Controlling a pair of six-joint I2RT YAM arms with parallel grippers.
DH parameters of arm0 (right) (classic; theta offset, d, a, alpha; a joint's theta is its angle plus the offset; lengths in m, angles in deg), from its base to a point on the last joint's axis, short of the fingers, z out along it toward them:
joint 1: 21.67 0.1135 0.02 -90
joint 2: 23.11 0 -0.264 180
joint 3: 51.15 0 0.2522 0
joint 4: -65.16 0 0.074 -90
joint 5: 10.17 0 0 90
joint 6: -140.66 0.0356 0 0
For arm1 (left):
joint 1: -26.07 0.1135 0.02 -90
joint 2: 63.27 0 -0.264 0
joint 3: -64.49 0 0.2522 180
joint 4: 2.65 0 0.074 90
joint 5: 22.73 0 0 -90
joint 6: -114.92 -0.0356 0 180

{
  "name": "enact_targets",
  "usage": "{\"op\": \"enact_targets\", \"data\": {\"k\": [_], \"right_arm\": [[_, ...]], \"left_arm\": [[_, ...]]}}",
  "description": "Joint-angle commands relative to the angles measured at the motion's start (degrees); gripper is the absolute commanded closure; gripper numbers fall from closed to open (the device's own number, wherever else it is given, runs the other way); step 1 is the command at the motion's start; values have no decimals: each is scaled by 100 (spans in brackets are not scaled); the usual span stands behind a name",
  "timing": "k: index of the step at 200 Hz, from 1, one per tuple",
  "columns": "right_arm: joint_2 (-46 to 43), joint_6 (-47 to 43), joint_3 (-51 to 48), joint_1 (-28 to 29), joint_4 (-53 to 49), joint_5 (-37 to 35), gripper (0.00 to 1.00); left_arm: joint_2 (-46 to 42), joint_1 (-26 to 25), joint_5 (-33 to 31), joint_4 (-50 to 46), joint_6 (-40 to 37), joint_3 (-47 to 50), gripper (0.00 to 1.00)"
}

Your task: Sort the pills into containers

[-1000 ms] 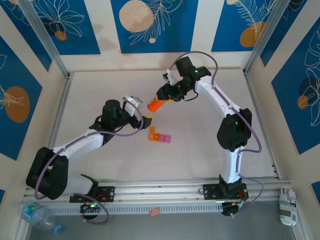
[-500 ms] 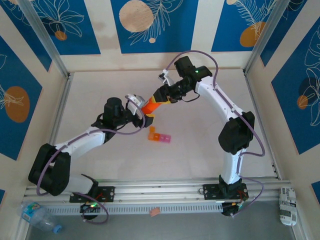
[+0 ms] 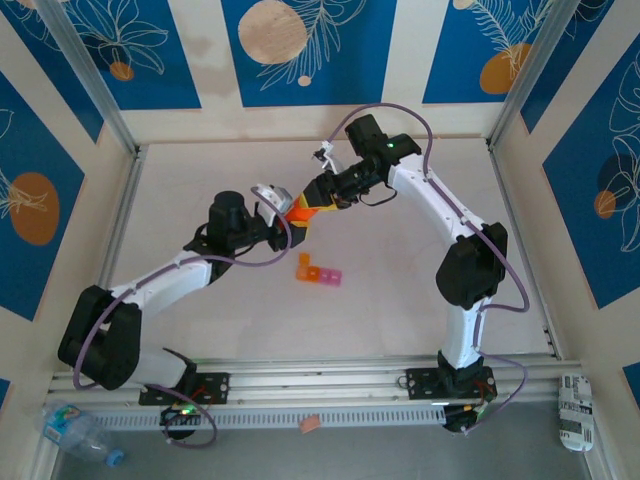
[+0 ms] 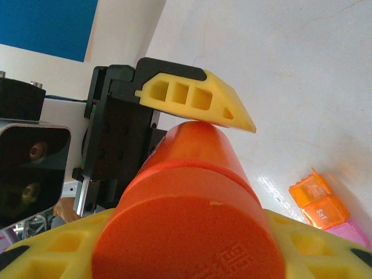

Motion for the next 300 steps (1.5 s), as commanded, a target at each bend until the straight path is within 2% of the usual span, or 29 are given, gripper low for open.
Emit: {"op": "enact_targets", "data": {"k": [1, 19, 52, 71, 108, 147, 180, 223, 265, 300], "right_arm": [[-71, -26, -112, 51, 75, 395, 69], [-71, -10, -135, 55, 95, 413, 69], [-69, 23, -163, 51, 126, 353, 67], [-79, 80, -172, 40, 173, 332, 64], [-130, 265, -189, -52, 328, 299, 44], [-467, 604, -417, -409, 661, 317, 30], [-949, 1067, -1053, -871, 1199, 298, 25], [-1251, 2062, -1780, -1217, 1972, -249, 25], [-1649, 3029, -2388, -1048, 2866, -1101, 26], [-1802, 3259, -2267, -781, 2845, -1651, 24]], "left_arm": [[75, -52, 201, 62, 63, -161, 37], [102, -51, 218, 58, 96, -144, 42], [111, -54, 227, 22, 278, -161, 61], [102, -52, 237, 75, 438, -164, 68], [55, -51, 101, 105, 643, -170, 84], [33, -51, -16, 142, 699, -144, 94], [104, -51, 67, 246, 699, -169, 99], [149, -56, 113, 211, 585, -210, 100], [98, -51, -48, -3, 404, -229, 100], [59, -51, -94, -95, 275, -214, 100]]}}
